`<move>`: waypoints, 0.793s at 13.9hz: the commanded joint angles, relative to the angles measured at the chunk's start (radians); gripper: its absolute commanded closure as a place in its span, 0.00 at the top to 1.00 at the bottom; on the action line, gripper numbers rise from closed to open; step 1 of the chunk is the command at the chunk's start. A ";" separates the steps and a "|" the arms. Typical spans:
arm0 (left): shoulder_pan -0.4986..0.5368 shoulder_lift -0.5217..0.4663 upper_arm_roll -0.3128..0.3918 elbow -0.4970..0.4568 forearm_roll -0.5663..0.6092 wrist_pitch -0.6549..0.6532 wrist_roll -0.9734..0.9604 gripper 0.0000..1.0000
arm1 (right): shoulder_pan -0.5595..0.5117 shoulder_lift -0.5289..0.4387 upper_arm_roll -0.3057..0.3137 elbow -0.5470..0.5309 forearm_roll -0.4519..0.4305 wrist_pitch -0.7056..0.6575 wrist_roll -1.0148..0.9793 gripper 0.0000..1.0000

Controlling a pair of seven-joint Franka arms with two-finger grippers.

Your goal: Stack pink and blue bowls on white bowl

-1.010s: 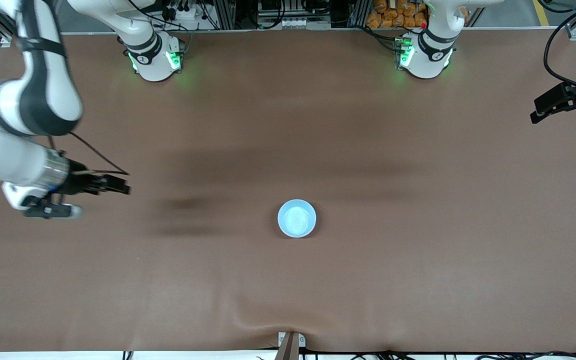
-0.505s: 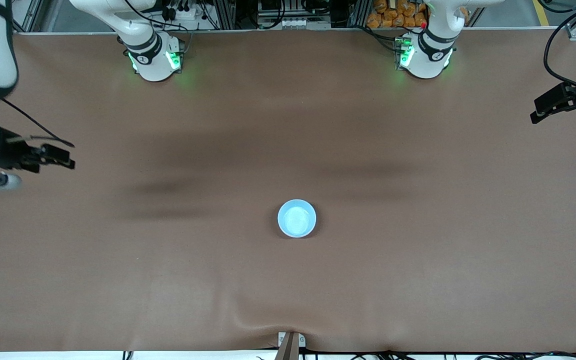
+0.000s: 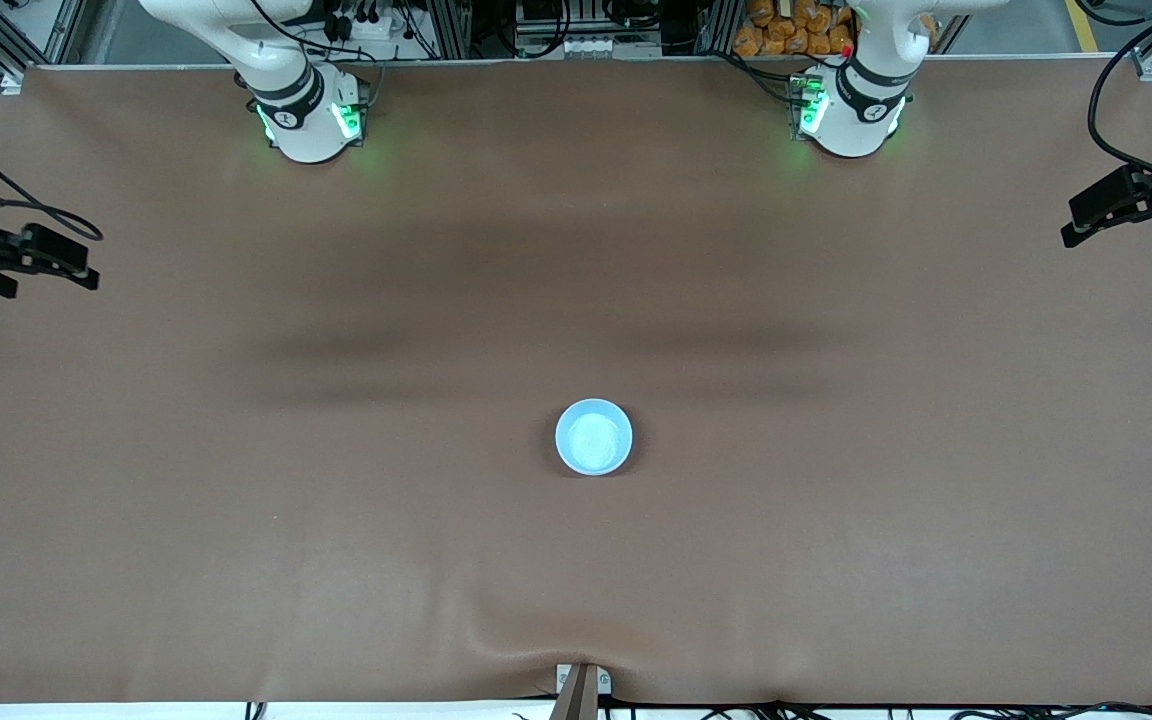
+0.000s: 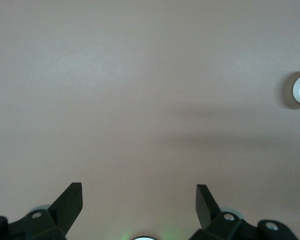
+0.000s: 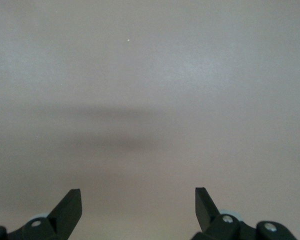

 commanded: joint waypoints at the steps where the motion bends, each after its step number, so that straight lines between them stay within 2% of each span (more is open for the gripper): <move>1: 0.000 0.001 -0.003 0.006 0.017 0.006 -0.002 1.00 | -0.043 0.000 0.015 0.021 -0.023 -0.022 0.046 1.00; 6: 0.002 0.001 -0.003 0.006 0.017 0.006 0.001 1.00 | -0.034 0.006 0.019 0.050 -0.020 -0.028 0.165 1.00; 11: 0.001 0.001 -0.003 0.006 0.016 0.006 0.001 1.00 | -0.034 0.008 0.019 0.084 -0.014 -0.059 0.172 1.00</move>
